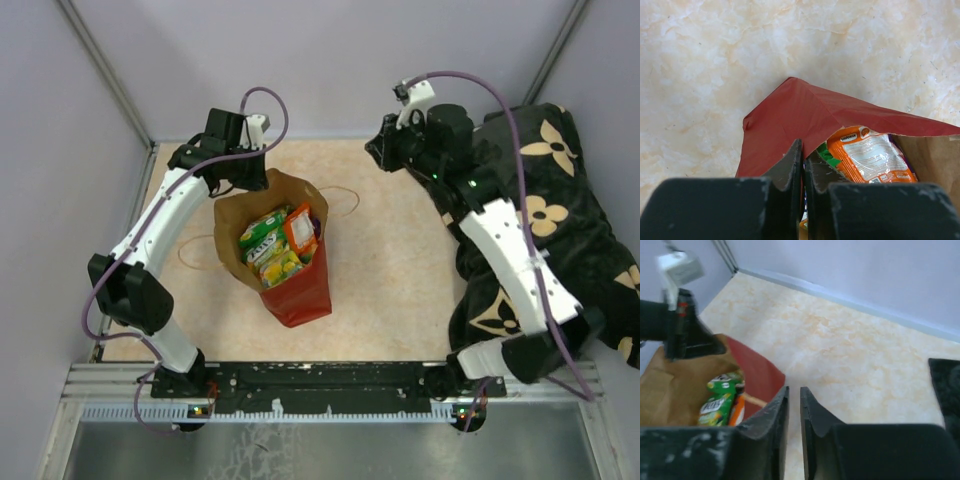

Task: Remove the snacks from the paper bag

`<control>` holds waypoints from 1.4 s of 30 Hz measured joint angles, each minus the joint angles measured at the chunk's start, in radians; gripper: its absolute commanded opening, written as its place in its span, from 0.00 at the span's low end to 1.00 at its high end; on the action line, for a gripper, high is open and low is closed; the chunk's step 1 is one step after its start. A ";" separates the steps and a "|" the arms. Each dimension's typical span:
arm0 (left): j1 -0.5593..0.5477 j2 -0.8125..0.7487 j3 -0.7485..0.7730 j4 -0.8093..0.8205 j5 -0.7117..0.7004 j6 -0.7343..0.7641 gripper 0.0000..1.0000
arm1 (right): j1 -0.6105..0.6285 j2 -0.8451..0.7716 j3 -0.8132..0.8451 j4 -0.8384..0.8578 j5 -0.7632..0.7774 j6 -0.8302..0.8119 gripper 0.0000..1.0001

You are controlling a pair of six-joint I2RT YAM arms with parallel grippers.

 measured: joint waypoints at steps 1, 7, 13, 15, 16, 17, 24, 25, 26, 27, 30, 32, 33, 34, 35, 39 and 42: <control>0.000 0.000 0.000 0.000 0.002 0.000 0.09 | -0.024 0.050 0.004 0.013 -0.020 0.012 0.00; -0.001 0.000 0.000 0.000 0.006 0.000 0.09 | -0.058 0.342 0.044 0.041 -0.058 0.037 0.00; -0.008 0.002 0.000 0.001 0.006 0.000 0.09 | -0.018 0.486 0.028 0.081 -0.055 0.055 0.00; -0.011 0.003 0.000 0.001 0.006 0.000 0.07 | 0.032 0.521 0.031 0.092 -0.047 0.058 0.00; -0.012 0.005 0.000 0.002 0.005 0.000 0.05 | 0.070 0.539 0.036 0.093 -0.034 0.059 0.00; -0.012 0.005 0.000 0.007 0.005 0.000 0.03 | 0.105 0.551 0.037 0.098 -0.025 0.060 0.00; -0.013 0.030 0.032 0.014 -0.012 0.003 0.01 | 0.285 0.584 0.038 0.146 0.009 0.092 0.00; -0.013 0.036 0.039 0.014 -0.014 0.004 0.01 | 0.281 0.582 0.032 0.150 0.014 0.093 0.00; -0.013 0.042 0.045 0.013 -0.015 0.006 0.01 | 0.274 0.579 0.024 0.151 0.019 0.095 0.00; -0.013 0.049 0.051 0.014 -0.017 0.007 0.01 | 0.265 0.575 0.014 0.151 0.023 0.098 0.00; -0.013 0.057 0.062 0.014 -0.022 0.010 0.01 | 0.222 0.541 -0.036 0.156 0.027 0.108 0.00; -0.013 0.060 0.068 0.008 -0.025 0.012 0.01 | 0.179 0.504 -0.089 0.169 0.026 0.118 0.00; -0.013 0.061 0.072 0.003 -0.027 0.014 0.01 | 0.159 0.491 -0.106 0.177 0.026 0.124 0.00; -0.013 0.063 0.076 -0.002 -0.029 0.016 0.01 | 0.133 0.475 -0.130 0.185 0.029 0.131 0.00; -0.013 0.066 0.081 -0.006 -0.030 0.019 0.01 | 0.109 0.462 -0.152 0.191 0.037 0.139 0.00; -0.013 0.072 0.087 -0.009 -0.033 0.030 0.01 | 0.052 0.439 -0.229 0.222 0.069 0.178 0.00; -0.013 0.079 0.096 -0.011 -0.033 0.030 0.01 | 0.067 0.439 -0.283 0.249 0.072 0.223 0.00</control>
